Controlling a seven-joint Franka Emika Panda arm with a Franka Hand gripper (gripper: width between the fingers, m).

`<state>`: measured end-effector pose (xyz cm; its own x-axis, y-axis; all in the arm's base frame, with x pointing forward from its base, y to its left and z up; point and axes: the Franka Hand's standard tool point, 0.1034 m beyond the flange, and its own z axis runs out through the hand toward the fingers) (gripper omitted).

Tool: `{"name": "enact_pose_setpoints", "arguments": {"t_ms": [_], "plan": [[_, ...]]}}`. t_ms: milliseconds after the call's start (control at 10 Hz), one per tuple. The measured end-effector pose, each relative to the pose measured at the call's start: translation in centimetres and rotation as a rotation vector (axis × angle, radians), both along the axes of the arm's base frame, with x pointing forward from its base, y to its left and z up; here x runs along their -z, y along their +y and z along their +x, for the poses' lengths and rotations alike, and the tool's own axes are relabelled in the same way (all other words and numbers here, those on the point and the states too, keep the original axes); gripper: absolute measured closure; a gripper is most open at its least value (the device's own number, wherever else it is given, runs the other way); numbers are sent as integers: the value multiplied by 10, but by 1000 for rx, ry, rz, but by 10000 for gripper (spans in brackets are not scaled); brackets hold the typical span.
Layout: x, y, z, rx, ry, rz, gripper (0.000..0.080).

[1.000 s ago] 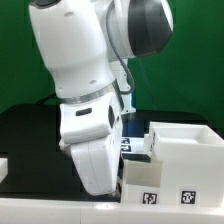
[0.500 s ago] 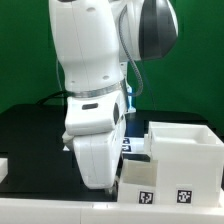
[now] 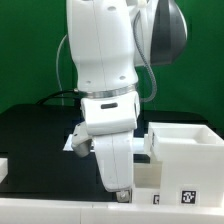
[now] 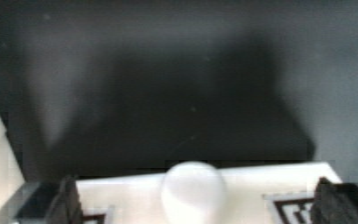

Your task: Assemble drawer

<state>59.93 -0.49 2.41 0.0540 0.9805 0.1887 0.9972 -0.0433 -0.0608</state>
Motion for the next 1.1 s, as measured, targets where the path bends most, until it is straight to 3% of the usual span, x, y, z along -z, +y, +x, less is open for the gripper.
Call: {"name": "enact_pose_setpoints", "arguments": {"t_ms": [500, 700, 1100], "plan": [[1, 4, 0, 1, -5, 0, 151], [-2, 34, 3, -24, -36, 13, 151], [-2, 31, 6, -26, -43, 8, 151]]}}
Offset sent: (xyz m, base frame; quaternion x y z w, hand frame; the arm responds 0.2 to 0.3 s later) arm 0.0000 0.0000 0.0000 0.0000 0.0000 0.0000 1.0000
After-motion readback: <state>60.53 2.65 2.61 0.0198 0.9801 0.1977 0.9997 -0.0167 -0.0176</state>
